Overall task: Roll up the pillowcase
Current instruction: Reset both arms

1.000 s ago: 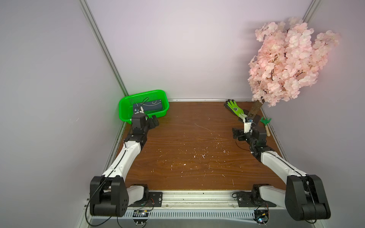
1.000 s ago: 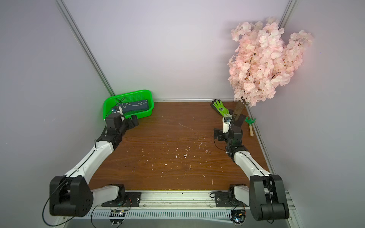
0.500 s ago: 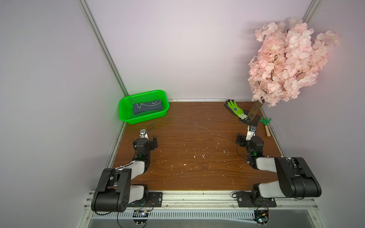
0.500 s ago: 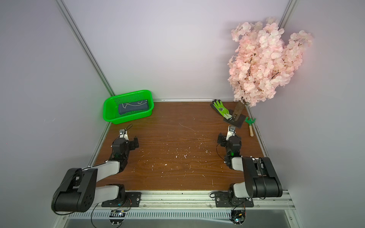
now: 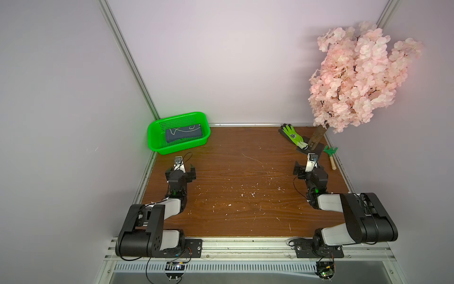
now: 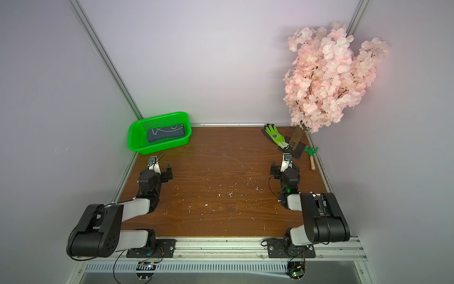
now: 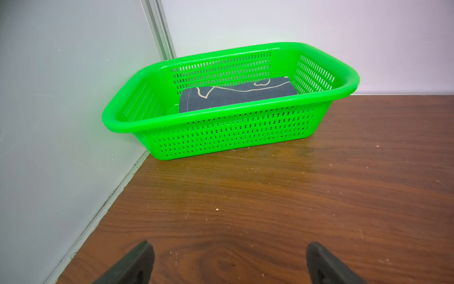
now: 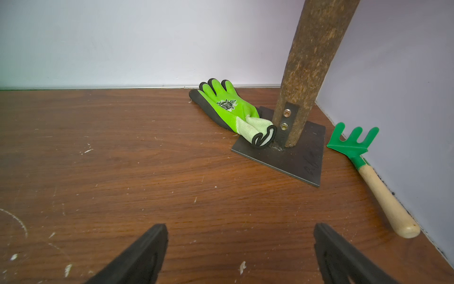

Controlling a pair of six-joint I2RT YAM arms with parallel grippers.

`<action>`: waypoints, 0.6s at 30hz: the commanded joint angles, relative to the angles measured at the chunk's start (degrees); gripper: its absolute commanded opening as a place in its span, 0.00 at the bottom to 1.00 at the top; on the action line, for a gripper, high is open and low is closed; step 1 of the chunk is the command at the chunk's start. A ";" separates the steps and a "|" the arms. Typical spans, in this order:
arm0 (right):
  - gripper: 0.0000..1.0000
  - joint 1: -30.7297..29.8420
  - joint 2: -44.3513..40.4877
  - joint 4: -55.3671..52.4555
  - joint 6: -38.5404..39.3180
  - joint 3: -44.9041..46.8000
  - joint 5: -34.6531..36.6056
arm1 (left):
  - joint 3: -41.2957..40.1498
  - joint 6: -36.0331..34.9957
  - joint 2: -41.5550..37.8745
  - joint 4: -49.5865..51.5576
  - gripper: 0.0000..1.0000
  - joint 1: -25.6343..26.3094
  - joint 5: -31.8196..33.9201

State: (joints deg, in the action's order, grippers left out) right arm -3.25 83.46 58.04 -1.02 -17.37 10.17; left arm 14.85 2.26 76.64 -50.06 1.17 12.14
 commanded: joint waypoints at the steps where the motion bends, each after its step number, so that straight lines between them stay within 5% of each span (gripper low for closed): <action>1: 0.99 -0.19 -0.65 1.08 0.75 -1.88 0.01 | 0.97 -1.11 0.61 -2.25 0.99 -0.02 -1.33; 12: 0.99 -0.18 -2.20 1.34 0.90 -1.14 -0.49 | 3.92 -0.62 2.87 -3.44 1.00 -1.52 -5.34; 18: 0.99 -0.18 -1.43 1.31 1.40 -1.07 -2.11 | -0.53 3.38 5.44 -13.87 1.00 -4.16 -8.46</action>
State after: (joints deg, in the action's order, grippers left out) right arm -3.25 82.56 57.45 -0.71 -17.56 9.74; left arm 16.45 3.62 80.71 -57.21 -1.93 6.42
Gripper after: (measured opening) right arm 0.991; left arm 0.994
